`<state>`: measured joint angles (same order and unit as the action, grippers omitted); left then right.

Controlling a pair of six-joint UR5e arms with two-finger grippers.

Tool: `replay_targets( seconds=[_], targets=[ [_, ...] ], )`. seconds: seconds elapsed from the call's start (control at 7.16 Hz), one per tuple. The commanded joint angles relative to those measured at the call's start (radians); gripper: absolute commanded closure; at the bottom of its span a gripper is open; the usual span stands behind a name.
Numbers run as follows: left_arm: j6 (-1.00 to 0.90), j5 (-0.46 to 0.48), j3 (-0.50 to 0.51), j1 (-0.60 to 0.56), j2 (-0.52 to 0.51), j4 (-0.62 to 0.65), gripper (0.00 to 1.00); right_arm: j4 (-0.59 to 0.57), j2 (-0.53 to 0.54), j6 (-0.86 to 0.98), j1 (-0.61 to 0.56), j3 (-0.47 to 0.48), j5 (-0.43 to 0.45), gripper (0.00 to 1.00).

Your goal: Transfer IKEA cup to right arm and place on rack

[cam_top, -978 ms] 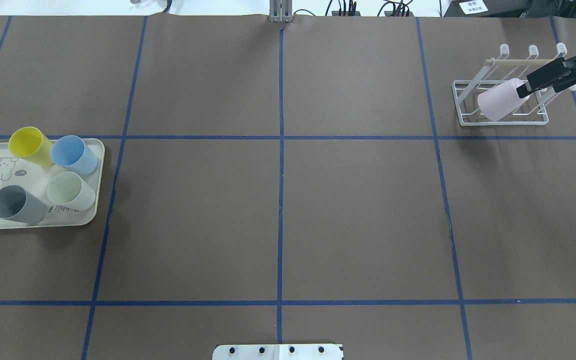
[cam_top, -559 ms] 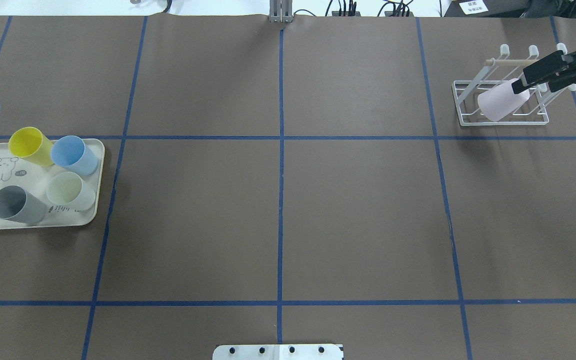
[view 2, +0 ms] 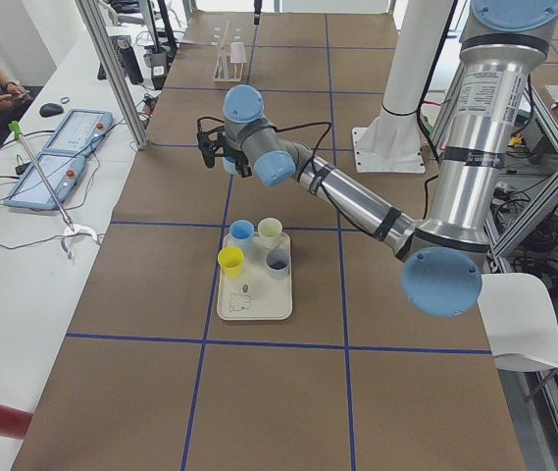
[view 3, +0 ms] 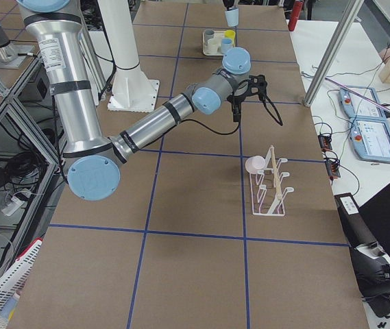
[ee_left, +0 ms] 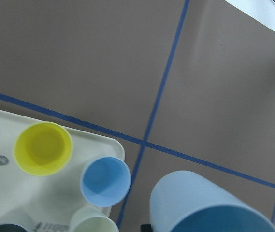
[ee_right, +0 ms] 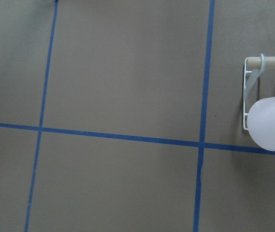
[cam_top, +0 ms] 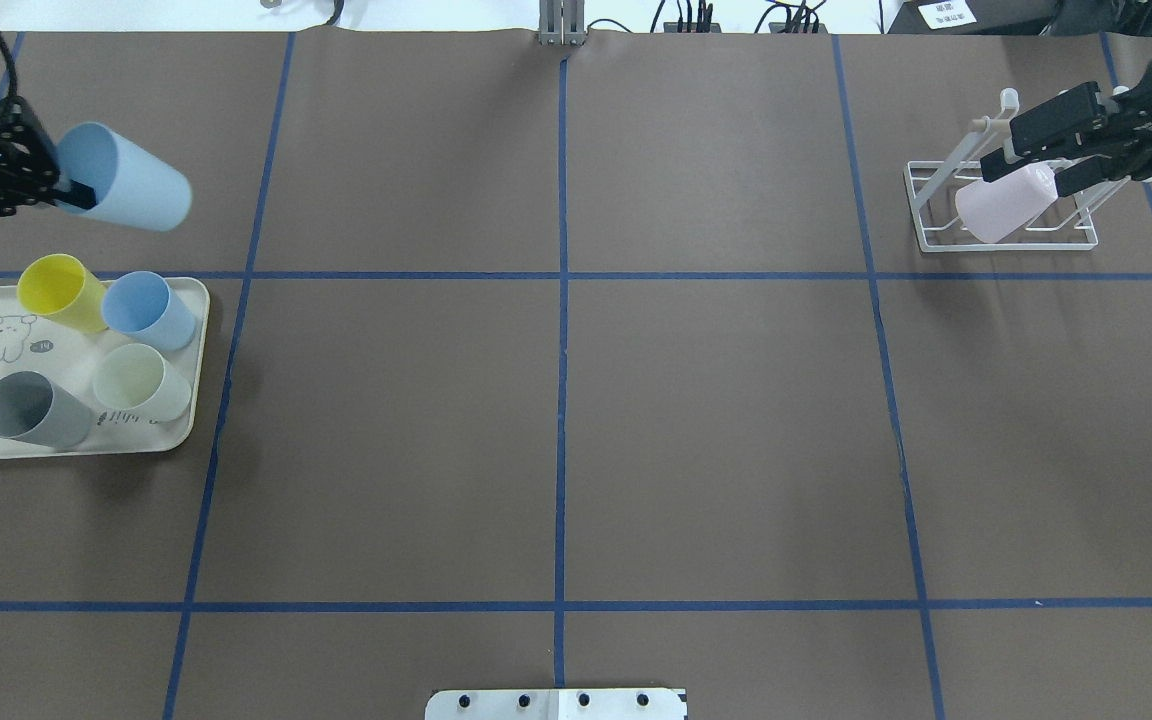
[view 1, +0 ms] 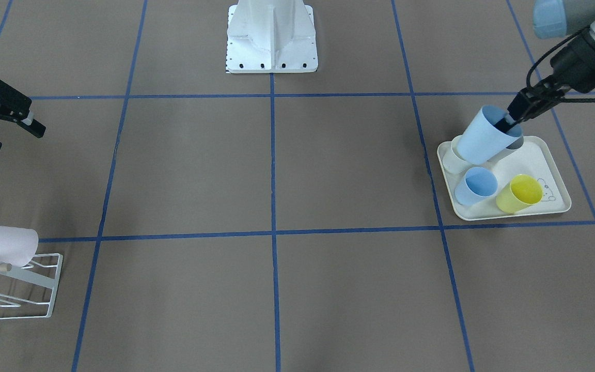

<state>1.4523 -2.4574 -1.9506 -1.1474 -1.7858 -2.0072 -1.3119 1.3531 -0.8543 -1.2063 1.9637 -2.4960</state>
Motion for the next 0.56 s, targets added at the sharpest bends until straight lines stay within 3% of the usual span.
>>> replay_targets(
  seconds=[0.0, 0.14, 0.42],
  targets=[
    [0.303, 0.107, 0.002, 0.177, -0.168, -0.033, 1.00, 0.295, 0.003, -0.333, 0.039, -0.029, -0.001, 0.01],
    [0.424, 0.182, 0.004, 0.239, -0.232, -0.066, 1.00, 0.456, 0.000, -0.491, 0.071, -0.060, 0.005, 0.01],
    [0.697, 0.314, 0.015, 0.355, -0.247, -0.343, 1.00, 0.726, -0.005, -0.656, 0.109, -0.118, 0.019, 0.02]
  ],
)
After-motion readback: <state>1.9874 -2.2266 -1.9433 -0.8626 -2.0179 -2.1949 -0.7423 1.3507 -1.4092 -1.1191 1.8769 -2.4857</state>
